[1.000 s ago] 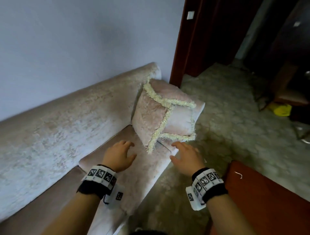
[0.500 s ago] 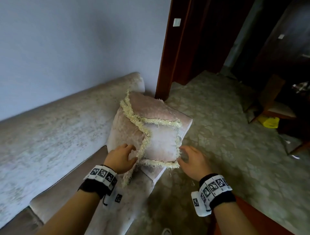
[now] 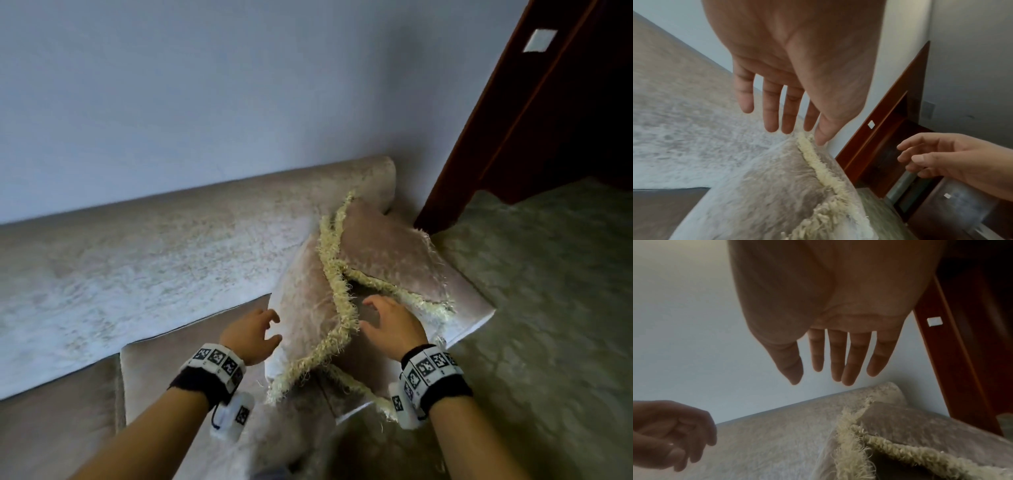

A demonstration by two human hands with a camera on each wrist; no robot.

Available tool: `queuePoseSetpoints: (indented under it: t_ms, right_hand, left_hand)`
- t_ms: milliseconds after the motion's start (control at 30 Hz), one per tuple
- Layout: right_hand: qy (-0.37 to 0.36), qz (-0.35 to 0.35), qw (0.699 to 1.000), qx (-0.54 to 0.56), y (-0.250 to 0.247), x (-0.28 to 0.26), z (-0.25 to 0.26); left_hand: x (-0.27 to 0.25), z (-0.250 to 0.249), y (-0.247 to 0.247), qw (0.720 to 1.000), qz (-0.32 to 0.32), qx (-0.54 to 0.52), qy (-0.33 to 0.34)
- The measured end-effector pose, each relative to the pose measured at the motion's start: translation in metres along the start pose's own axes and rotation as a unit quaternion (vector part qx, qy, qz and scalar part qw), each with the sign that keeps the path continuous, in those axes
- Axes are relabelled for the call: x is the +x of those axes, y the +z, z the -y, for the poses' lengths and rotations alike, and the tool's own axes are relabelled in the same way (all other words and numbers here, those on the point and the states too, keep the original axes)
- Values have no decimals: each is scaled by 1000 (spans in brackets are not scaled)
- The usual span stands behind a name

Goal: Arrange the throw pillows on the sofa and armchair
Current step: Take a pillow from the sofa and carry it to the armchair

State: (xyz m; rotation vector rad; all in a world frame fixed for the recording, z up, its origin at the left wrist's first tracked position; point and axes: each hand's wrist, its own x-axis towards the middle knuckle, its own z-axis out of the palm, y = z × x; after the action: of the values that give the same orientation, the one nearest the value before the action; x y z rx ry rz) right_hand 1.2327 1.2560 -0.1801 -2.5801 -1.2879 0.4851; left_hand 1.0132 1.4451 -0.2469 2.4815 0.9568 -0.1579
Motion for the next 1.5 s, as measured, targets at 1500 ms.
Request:
queuePoseSetpoints:
  t_ms: [1500]
  right_hand:
    - [171, 227, 938, -198, 209, 340, -4]
  left_hand:
    - [324, 191, 255, 760, 202, -559, -262]
